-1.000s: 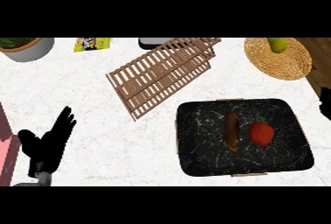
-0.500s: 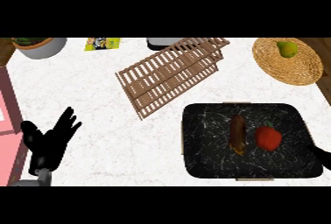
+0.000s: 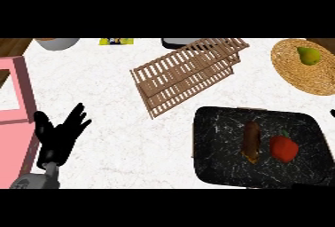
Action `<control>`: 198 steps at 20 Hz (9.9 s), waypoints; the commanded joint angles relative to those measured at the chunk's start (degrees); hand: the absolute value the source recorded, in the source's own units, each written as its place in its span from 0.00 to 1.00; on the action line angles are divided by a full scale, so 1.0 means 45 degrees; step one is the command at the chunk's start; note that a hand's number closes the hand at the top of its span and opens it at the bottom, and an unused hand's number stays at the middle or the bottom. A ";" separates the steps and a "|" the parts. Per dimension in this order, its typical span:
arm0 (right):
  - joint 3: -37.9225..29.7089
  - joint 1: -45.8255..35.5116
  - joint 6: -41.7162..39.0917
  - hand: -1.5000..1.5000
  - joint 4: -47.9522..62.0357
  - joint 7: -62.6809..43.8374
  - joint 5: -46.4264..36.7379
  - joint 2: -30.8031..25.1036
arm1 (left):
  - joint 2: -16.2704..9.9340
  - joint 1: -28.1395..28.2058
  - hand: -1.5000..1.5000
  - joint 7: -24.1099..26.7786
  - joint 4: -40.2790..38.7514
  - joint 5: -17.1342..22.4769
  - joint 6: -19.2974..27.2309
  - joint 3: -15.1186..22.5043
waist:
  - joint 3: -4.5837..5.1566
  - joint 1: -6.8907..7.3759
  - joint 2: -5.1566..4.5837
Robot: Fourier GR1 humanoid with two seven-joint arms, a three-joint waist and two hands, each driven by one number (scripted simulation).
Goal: Pick the sweet potato from the tray and place it in the tiered shelf
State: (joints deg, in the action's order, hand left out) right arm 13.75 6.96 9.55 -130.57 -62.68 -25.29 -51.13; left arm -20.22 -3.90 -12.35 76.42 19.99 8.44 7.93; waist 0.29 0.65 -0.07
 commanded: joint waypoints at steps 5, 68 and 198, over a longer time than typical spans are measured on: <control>0.1634 -0.2673 -0.1566 0.00 0.1033 -0.4686 -0.1979 0.1176 | 0.0462 -0.0495 0.50 -0.0490 -0.0223 -0.0332 0.0124 0.0542 | 0.0035 0.0526 -0.0145; -0.1363 -0.4168 -0.6461 1.00 1.2401 0.0613 -1.2006 1.1344 | 0.0590 0.0554 0.50 -0.0184 -0.0091 -0.1049 -0.0561 -0.0792 | -0.0057 -0.0035 -0.0006; -1.1283 -2.0361 -0.4486 0.00 2.4465 1.2121 0.3556 0.2248 | 0.2327 -0.0783 0.50 -0.1430 0.0135 -0.2723 -0.1082 -0.1771 | -0.0071 0.0288 -0.0216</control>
State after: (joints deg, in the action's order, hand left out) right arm -35.97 -84.26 -7.09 -23.29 -9.15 -10.57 -37.30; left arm -11.59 -4.57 -17.18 78.47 8.73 2.01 -1.19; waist -0.18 1.82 -0.79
